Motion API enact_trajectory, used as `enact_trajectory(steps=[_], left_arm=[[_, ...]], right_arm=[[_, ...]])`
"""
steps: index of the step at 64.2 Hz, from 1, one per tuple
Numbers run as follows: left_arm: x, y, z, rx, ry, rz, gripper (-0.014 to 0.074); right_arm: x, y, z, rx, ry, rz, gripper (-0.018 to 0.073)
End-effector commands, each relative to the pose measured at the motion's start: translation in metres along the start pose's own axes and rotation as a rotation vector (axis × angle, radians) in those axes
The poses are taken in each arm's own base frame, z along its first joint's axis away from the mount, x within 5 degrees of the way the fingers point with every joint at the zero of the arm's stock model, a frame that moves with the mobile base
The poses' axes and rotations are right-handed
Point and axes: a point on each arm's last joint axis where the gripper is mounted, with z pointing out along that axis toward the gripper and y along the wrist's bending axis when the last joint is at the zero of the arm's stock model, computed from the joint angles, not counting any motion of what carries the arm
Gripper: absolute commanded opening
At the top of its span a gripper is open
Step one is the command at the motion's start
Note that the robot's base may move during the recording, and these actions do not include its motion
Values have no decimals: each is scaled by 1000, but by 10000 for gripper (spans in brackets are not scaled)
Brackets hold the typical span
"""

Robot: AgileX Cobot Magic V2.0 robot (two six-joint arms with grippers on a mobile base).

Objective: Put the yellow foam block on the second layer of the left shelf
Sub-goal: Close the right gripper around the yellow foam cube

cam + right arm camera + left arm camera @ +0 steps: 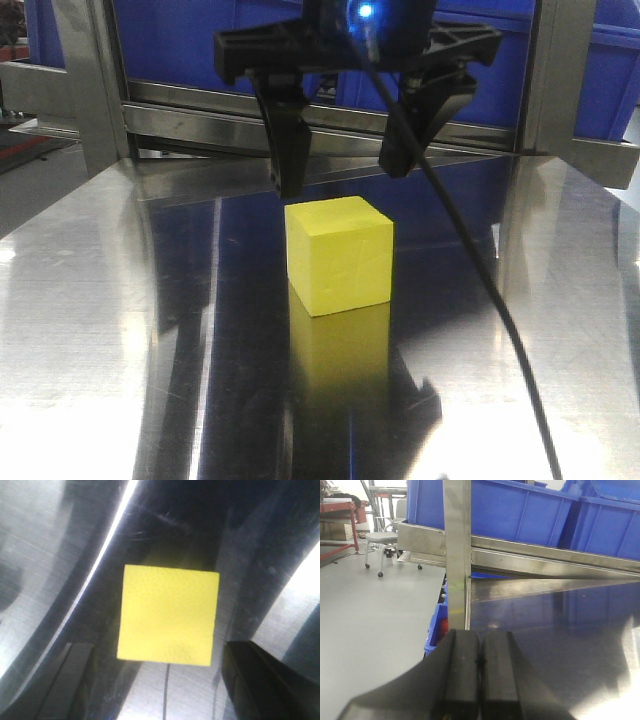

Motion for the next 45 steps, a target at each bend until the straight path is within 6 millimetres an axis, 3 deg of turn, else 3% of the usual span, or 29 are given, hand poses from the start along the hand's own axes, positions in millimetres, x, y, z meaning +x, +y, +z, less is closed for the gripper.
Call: enact_trajectory(steps=[1,29,45], left_arm=[[1,-1,1,17,-53,-11,136],[1,-1,1,17,-53,-11,136],[1,-1,1,17,-53,-11,136]], right_arm=[[-13,0,-19,-22,-115,3,590],[-19,-8,5,0,-91,26,589],[-19,-4,19,-13,-79,26,589]])
